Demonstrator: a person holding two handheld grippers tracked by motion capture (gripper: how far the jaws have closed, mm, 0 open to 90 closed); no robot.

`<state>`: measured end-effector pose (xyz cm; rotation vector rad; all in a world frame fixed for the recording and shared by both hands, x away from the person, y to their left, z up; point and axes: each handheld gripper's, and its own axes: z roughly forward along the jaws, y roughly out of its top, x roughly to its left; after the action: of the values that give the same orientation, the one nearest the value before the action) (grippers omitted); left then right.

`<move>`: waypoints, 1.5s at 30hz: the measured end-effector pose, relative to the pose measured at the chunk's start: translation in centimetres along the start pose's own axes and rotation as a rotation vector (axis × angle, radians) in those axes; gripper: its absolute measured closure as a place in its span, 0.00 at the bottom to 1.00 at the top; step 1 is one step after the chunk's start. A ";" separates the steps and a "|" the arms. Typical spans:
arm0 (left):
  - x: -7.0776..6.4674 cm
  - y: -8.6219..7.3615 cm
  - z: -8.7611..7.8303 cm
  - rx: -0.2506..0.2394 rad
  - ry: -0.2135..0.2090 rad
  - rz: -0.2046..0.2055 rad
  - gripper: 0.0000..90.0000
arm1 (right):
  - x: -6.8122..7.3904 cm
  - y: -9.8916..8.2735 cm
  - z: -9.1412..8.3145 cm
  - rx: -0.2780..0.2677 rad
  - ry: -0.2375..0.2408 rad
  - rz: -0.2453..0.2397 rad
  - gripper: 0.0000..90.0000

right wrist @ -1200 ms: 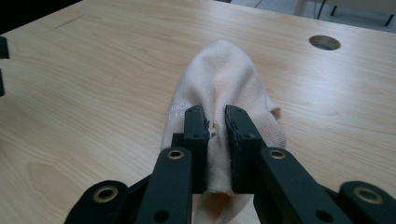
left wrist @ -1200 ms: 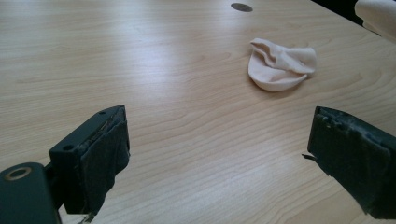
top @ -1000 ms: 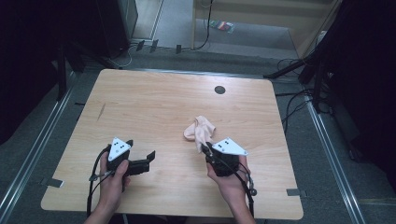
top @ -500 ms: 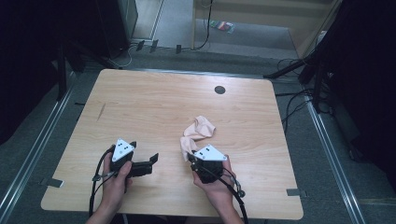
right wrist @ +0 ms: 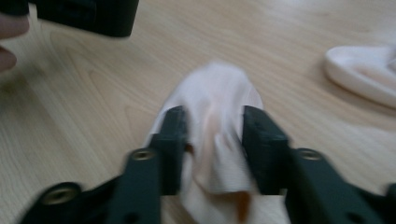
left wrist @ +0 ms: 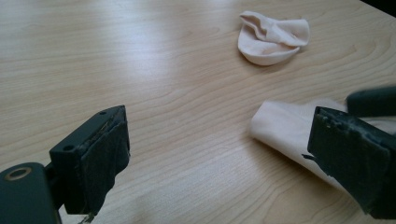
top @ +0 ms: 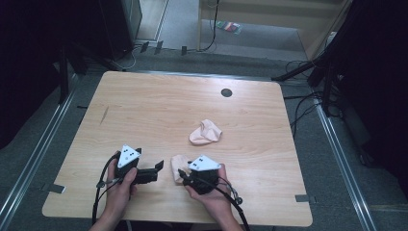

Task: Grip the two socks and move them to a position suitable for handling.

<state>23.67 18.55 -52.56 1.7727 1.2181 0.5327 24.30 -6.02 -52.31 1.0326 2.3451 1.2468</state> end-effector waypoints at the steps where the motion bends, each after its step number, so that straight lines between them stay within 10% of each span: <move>1: 0.1 0.0 0.1 0.009 -0.004 -0.004 0.06 | -0.6 0.3 -0.6 -0.016 -0.016 0.014 0.63; 9: -0.5 -0.3 0.6 0.023 -0.022 -0.017 0.06 | -3.6 0.3 -2.3 -0.024 -0.075 0.171 0.71; 18: -1.1 -0.2 0.9 0.033 -0.059 -0.022 0.16 | -4.3 -0.6 1.1 0.080 -0.050 0.243 0.64; 20: -1.3 -0.4 1.1 0.050 -0.081 -0.018 0.16 | -4.3 -0.9 1.5 0.082 -0.058 0.253 0.78; 24: -1.7 -0.7 1.6 0.090 -0.090 0.005 0.16 | -3.9 -0.6 1.3 0.058 -0.033 0.216 0.95; 36: -4.0 -1.3 2.5 0.159 -0.148 -0.028 0.11 | -1.9 3.2 -0.8 -0.030 0.039 0.187 0.97; 45: -3.8 -1.6 3.0 0.169 -0.034 -0.070 0.16 | 0.8 7.1 -1.6 -0.081 0.117 0.161 0.97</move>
<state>23.48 14.02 -54.98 1.8641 1.3284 0.3666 26.12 -3.85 -45.58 1.1709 2.3125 1.4854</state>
